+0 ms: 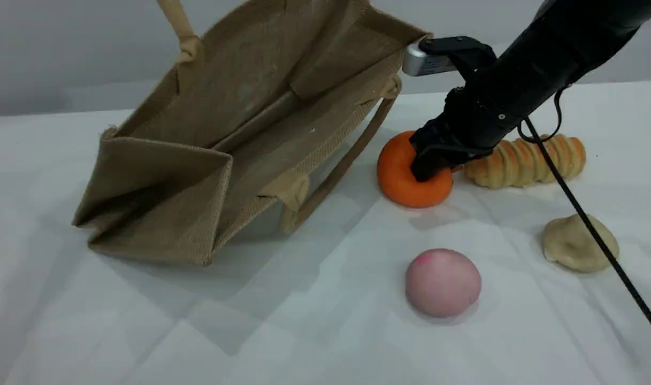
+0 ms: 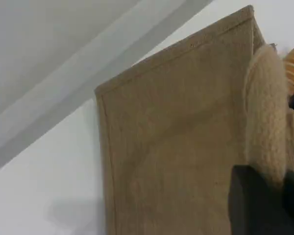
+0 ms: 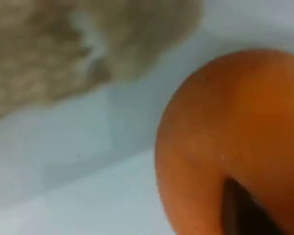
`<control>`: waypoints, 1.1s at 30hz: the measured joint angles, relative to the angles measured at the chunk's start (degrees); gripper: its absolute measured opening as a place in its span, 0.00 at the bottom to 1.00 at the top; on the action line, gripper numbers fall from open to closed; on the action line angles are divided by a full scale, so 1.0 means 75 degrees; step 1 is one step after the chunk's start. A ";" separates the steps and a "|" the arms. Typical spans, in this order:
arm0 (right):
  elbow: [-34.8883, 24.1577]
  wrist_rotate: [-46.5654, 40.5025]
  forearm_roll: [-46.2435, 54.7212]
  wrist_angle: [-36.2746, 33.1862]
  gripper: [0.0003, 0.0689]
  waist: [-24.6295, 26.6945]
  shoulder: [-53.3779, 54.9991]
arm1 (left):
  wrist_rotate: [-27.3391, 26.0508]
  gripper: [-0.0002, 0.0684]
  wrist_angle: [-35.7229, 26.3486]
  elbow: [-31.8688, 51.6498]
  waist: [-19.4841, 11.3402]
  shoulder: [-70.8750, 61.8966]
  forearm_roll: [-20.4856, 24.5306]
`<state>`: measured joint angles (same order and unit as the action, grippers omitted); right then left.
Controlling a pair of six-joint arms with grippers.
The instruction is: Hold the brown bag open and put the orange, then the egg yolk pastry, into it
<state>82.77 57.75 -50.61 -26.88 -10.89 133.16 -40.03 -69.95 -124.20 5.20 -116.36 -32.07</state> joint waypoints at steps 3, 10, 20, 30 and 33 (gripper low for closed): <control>0.0000 -0.0117 0.0327 -0.0292 0.05 0.0000 -0.0109 | -0.0015 0.15 0.0000 0.0000 0.0011 0.0000 0.0009; -0.0070 -0.1290 0.1667 -0.1069 0.03 0.0000 -0.0906 | -0.0015 0.15 0.0000 0.0000 0.0011 0.0000 0.0009; -0.1852 -0.1986 0.2008 0.0186 0.03 0.0000 -0.2963 | -0.0033 0.15 0.0000 0.0000 0.0011 -0.0022 -0.0002; -0.4349 -0.0227 0.0237 0.1939 0.03 -0.0812 -0.5673 | -0.0411 0.15 0.0000 0.0000 0.0146 -0.0022 -0.0422; -0.4594 0.0289 -0.0364 0.2089 0.03 -0.1292 -0.6104 | -0.0553 0.15 0.0000 0.0000 0.0359 -0.0022 -0.0521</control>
<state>48.31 59.92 -53.34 -11.22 -20.57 87.38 -44.18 -69.95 -124.20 7.89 -116.52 -35.98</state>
